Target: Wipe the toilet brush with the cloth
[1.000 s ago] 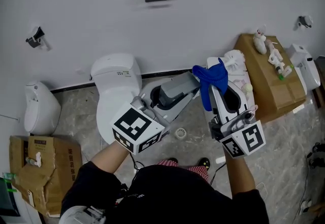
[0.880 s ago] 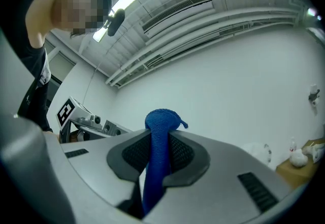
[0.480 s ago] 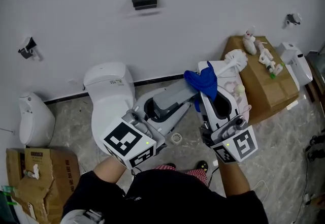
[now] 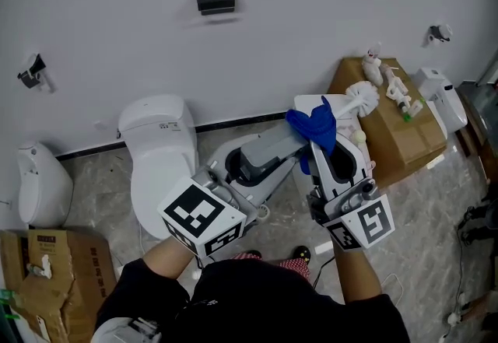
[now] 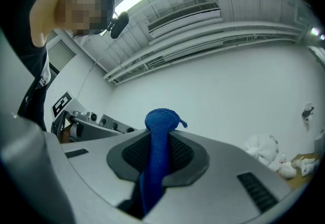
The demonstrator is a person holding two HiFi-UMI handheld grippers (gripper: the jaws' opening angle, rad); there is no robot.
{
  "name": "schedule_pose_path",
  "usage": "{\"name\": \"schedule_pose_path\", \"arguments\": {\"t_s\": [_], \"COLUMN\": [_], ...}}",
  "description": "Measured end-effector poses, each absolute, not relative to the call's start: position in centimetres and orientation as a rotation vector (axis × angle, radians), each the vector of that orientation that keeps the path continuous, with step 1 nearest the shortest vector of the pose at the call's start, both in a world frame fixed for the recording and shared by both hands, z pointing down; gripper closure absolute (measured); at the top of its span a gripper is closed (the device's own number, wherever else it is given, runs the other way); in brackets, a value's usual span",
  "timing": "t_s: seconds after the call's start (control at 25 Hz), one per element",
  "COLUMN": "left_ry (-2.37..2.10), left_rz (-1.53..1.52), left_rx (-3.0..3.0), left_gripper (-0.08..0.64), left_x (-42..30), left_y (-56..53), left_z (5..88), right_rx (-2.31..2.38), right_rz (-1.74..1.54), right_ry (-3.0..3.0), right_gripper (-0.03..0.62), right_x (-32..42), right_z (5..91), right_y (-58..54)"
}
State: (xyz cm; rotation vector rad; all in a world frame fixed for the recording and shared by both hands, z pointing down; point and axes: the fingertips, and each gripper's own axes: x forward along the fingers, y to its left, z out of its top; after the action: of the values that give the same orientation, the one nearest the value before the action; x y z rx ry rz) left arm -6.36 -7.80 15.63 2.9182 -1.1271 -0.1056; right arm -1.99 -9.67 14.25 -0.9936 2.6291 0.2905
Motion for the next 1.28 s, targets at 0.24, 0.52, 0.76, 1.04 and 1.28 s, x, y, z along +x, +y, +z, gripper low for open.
{"name": "schedule_pose_path", "arguments": {"t_s": [0.24, 0.52, 0.76, 1.04, 1.28], "left_ry": [-1.128, -1.142, -1.154, -1.146, -1.128], "left_rz": [-0.093, -0.106, -0.102, -0.089, -0.094], "left_rx": [2.921, 2.91, 2.916, 2.926, 2.928], "left_gripper": [0.393, 0.393, 0.393, 0.393, 0.393], "left_x": [-6.6, -7.2, -6.7, -7.3, -7.1], "left_y": [-7.8, -7.7, -7.7, -7.7, -8.0], "left_z": [15.5, 15.4, 15.3, 15.3, 15.4], "right_rx": [-1.002, -0.995, -0.997, -1.006, -1.039], "right_rz": [0.3, 0.33, 0.371, 0.366, 0.364], "right_ry": [2.616, 2.622, 2.622, 2.614, 2.597], "right_gripper": [0.528, 0.528, 0.528, 0.528, 0.528], "right_x": [-2.2, -3.0, -2.5, -2.9, -2.2], "right_z": [14.2, 14.0, 13.9, 14.0, 14.2], "right_y": [-9.8, -9.9, -10.0, -10.2, -11.0]}}
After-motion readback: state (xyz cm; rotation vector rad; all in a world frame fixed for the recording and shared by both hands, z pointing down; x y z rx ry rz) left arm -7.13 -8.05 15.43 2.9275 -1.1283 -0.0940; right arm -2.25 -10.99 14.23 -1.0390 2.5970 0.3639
